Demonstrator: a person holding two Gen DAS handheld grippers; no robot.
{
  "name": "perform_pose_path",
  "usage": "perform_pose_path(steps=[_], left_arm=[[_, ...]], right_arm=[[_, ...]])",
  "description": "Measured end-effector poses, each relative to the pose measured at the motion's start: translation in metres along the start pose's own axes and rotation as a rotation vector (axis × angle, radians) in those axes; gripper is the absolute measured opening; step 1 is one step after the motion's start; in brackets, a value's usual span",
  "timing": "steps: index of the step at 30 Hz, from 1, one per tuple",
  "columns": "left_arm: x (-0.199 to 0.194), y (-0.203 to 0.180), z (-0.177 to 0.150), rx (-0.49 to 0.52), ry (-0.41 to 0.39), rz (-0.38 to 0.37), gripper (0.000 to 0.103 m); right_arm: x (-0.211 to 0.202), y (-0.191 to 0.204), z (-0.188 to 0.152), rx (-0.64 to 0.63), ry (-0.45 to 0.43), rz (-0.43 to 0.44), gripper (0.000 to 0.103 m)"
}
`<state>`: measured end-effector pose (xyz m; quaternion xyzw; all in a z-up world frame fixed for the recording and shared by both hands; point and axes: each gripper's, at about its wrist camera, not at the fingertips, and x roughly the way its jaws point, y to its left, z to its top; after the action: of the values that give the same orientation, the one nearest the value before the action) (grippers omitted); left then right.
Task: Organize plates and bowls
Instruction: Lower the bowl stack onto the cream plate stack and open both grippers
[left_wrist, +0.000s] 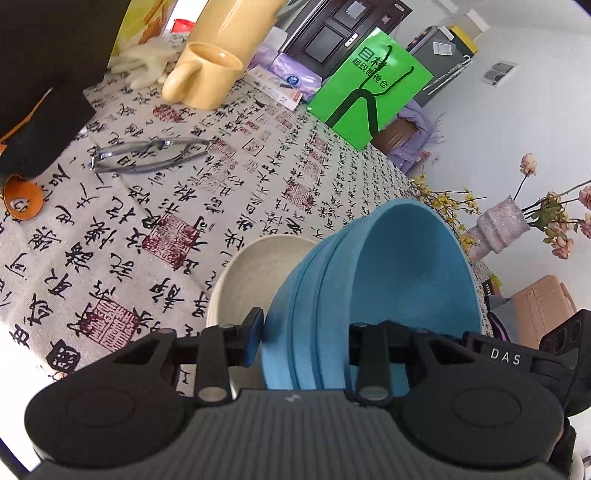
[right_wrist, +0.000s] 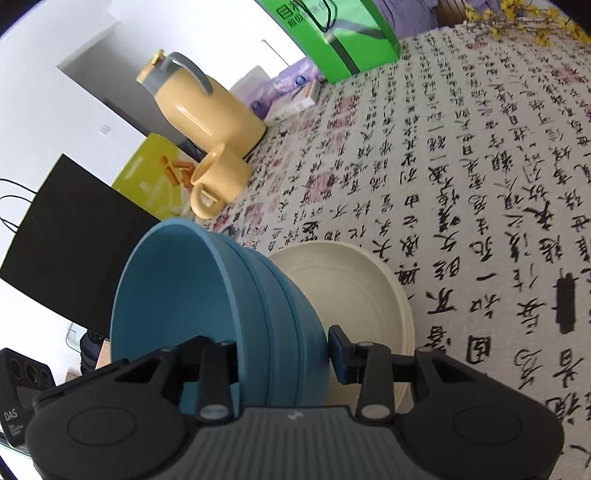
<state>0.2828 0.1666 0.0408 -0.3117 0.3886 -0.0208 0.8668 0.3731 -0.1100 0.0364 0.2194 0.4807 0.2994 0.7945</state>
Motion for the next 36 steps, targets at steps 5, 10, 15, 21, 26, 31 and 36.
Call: perform_pose_path(steps=[5,10,15,21,26,31,36], left_arm=[[0.002,0.011,0.002,0.002,-0.001,-0.06,0.042],[-0.004,0.009,0.005,0.044,-0.034,-0.089,0.048],[-0.006,0.008,0.005,0.056,-0.032,-0.079,0.049],[-0.013,0.003,0.002,0.082,-0.045,-0.051,0.049],[-0.031,-0.016,-0.006,0.22,-0.189,0.066,0.065],[-0.054,-0.037,-0.012,0.353,-0.329,0.136,0.073],[-0.077,-0.064,-0.034,0.487,-0.477,0.122,0.09]], right_arm=[[0.004,0.008,0.005,-0.032,-0.037,-0.048,0.04],[0.007,0.002,0.008,-0.029,-0.042,-0.083,0.046],[0.001,0.006,0.008,-0.056,-0.076,-0.106,0.05],[-0.017,0.021,0.002,-0.13,-0.145,-0.142,0.058],[-0.041,0.034,-0.008,-0.2,-0.235,-0.166,0.067],[-0.07,0.047,-0.026,-0.293,-0.352,-0.225,0.075],[-0.105,0.044,-0.044,-0.313,-0.483,-0.308,0.085]])
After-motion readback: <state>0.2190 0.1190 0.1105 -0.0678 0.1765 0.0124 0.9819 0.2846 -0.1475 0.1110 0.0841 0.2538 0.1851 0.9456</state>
